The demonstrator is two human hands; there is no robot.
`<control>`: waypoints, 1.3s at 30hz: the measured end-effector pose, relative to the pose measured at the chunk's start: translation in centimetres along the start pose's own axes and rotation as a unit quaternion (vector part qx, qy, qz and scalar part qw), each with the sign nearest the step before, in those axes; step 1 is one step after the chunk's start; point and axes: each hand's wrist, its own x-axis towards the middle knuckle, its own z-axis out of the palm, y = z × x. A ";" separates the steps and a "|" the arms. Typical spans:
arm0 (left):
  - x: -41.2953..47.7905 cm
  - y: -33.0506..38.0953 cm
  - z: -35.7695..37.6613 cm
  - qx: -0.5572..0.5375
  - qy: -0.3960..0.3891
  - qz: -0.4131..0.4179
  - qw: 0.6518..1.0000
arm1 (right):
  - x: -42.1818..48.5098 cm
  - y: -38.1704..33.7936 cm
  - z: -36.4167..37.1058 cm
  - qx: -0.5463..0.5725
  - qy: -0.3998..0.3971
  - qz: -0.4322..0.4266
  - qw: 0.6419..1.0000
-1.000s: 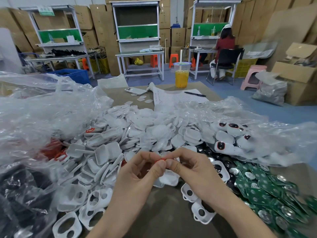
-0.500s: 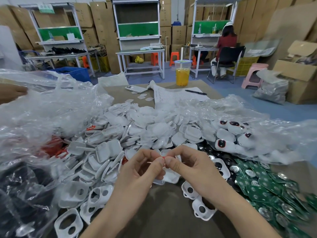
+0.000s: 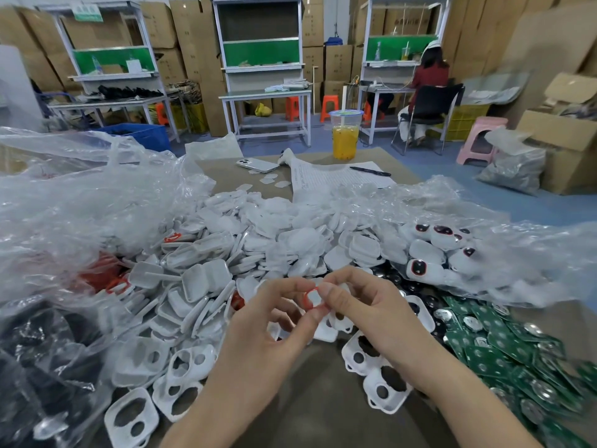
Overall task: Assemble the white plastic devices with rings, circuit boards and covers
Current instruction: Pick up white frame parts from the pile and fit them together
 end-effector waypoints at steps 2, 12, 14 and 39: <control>0.0 -0.1 0.1 0.053 0.015 0.043 0.998 | 0.0 0.2 0.0 -0.012 -0.006 0.005 1.000; 1.6 0.6 -0.8 -0.426 0.014 -0.265 0.865 | 0.9 0.7 -0.7 0.134 0.060 0.047 0.988; 1.7 0.3 -1.2 -0.512 -0.013 -0.322 0.796 | 0.9 0.4 -0.8 0.183 0.054 0.051 0.980; 0.3 0.1 0.4 -0.083 0.030 -0.059 0.994 | 0.2 0.1 -0.1 0.099 -0.005 0.054 0.994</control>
